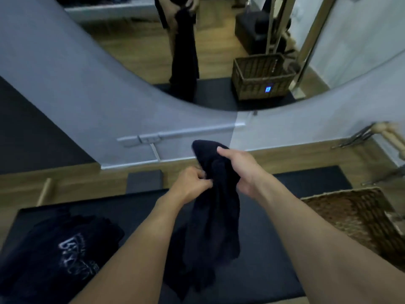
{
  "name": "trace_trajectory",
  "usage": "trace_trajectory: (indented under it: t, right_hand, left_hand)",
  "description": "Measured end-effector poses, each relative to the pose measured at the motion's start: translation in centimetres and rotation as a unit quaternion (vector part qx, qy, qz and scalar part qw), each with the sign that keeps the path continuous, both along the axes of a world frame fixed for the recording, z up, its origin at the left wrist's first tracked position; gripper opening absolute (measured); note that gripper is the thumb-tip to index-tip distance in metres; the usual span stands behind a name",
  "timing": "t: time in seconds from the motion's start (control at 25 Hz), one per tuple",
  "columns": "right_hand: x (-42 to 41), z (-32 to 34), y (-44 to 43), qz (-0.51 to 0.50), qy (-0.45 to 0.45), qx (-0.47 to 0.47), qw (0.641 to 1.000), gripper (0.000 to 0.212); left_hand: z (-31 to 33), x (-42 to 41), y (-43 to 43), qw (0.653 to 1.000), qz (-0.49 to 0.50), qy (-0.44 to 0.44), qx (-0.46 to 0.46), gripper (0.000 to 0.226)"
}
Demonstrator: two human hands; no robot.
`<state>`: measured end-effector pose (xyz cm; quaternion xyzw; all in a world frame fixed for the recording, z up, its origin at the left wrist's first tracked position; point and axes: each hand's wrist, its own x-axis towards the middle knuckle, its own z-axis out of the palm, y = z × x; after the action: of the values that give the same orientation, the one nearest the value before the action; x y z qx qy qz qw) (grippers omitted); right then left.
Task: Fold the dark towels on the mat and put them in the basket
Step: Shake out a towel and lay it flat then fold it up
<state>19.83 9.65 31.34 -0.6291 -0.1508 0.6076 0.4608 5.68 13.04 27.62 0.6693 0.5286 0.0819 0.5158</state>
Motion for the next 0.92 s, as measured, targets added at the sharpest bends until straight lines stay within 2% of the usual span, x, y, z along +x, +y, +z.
trace_trajectory:
  t: [0.08, 0.16, 0.24, 0.28, 0.4, 0.48, 0.52, 0.64, 0.76, 0.84, 0.92]
  right_hand:
    - [-0.1, 8.9, -1.1, 0.005, -0.050, 0.039, 0.998, 0.017]
    - [0.0, 16.7, -2.5, 0.017, -0.097, 0.089, 0.991, 0.015]
    - [0.3, 23.1, -3.8, 0.015, -0.126, 0.142, 0.982, 0.016]
    - [0.3, 26.5, -4.5, 0.001, -0.133, 0.165, 0.977, 0.016]
    - [0.7, 35.0, -6.5, -0.037, -0.152, 0.219, 0.963, 0.013]
    - [1.3, 38.0, -7.2, 0.000, -0.203, 0.250, 0.947, 0.015]
    - [1.6, 38.8, -7.4, 0.024, -0.219, 0.266, 0.938, 0.016]
    - [2.4, 40.7, -8.1, 0.056, -0.216, 0.316, 0.922, 0.019]
    - [3.3, 42.3, -8.8, 0.057, -0.230, 0.354, 0.904, 0.031]
    - [3.9, 42.5, -8.9, 0.110, -0.238, 0.335, 0.905, 0.036]
    - [4.2, 41.4, -9.0, 0.187, -0.261, 0.271, 0.907, 0.037]
  left_hand:
    - [9.3, -0.7, 0.0, 0.998, 0.019, -0.037, 0.052, 0.028]
    - [17.2, -0.7, -0.3, 0.986, 0.066, -0.085, 0.128, 0.002]
    - [23.2, -0.2, -0.8, 0.979, 0.063, -0.136, 0.135, 0.039]
    - [26.0, 0.0, -1.1, 0.977, 0.053, -0.170, 0.117, 0.048]
    - [33.1, 0.8, -2.6, 0.956, 0.011, -0.294, 0.021, 0.035]
    - [37.3, 1.2, -3.7, 0.915, 0.015, -0.399, -0.052, 0.028]
    - [38.9, 1.4, -3.8, 0.901, 0.018, -0.431, -0.047, 0.024]
    - [42.9, 2.0, -4.0, 0.917, 0.023, -0.388, 0.091, 0.019]
    - [46.0, 2.8, -4.6, 0.914, 0.033, -0.372, 0.159, 0.022]
    - [48.2, 3.3, -4.9, 0.907, 0.046, -0.370, 0.196, 0.022]
    - [50.6, 3.6, -5.0, 0.892, 0.078, -0.392, 0.210, 0.020]
